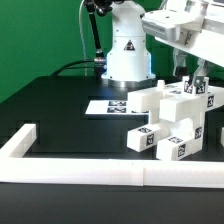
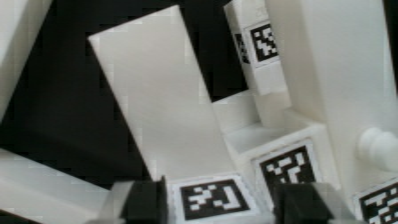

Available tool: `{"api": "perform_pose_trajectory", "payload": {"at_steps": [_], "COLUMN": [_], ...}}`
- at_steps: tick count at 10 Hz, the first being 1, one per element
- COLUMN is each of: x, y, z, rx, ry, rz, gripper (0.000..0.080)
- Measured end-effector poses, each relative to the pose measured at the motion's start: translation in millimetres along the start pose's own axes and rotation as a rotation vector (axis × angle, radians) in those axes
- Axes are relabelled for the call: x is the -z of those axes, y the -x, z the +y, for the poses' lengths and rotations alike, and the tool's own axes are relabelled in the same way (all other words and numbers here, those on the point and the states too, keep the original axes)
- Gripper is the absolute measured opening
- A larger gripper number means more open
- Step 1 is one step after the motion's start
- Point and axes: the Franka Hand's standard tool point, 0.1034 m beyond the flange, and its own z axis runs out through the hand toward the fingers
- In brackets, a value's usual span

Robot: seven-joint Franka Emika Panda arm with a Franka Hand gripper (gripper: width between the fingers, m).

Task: Assemble chair

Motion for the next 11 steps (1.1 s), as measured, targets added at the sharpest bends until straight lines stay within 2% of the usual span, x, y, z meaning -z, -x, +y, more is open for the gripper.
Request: {"api": "perform_pose_trajectory", "payload": {"at_steps": [8, 11], "x": [1.5, 2.6], "y": [1.4, 0.3], "z": [-0.2, 0.8], "rx": [-0.764, -0.926], "ry": [0.001, 0.003], "rz": [0.000, 0.001], "gripper": [0.0290, 0.0290]}}
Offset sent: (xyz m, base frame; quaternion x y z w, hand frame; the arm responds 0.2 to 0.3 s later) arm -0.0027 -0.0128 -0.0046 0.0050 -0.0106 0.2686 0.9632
